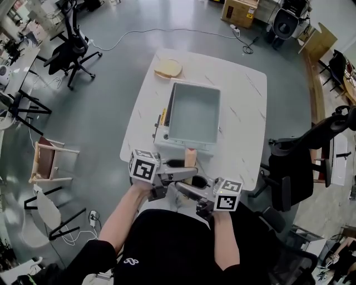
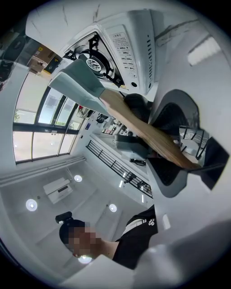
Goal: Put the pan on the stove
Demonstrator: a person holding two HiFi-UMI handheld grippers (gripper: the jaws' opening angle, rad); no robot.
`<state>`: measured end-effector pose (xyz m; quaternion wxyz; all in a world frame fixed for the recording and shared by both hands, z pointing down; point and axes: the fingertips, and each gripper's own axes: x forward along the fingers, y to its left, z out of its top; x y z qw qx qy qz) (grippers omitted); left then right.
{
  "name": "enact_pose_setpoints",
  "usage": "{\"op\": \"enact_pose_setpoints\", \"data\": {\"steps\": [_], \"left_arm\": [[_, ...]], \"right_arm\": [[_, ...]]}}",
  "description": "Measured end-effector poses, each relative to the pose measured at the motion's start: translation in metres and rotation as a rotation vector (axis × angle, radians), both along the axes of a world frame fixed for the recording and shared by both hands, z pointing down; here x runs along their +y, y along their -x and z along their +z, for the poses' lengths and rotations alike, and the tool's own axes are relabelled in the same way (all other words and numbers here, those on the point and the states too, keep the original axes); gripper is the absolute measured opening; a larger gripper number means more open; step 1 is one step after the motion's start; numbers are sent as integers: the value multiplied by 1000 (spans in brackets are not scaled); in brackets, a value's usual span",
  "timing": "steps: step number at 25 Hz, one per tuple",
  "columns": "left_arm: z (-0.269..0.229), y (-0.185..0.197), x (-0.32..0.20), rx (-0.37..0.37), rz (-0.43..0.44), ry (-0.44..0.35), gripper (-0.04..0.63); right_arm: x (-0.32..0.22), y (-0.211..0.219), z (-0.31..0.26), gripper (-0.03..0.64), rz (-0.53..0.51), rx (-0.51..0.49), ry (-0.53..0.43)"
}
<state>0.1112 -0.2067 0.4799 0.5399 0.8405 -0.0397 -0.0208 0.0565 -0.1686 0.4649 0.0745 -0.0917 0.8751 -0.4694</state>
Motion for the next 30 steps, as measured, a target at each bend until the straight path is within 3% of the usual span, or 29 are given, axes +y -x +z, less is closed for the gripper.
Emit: {"op": "enact_pose_setpoints", "data": {"steps": [13, 20, 30], "left_arm": [[15, 5, -37, 14, 28, 2, 209], [24, 10, -50, 10, 34, 51, 209], [40, 16, -63, 13, 64, 62, 209]], "right_arm": [[-38, 6, 13, 199, 13, 20, 32], [-52, 11, 23, 199, 25, 29, 51], [-67, 18, 37, 199, 43, 36, 81]]}}
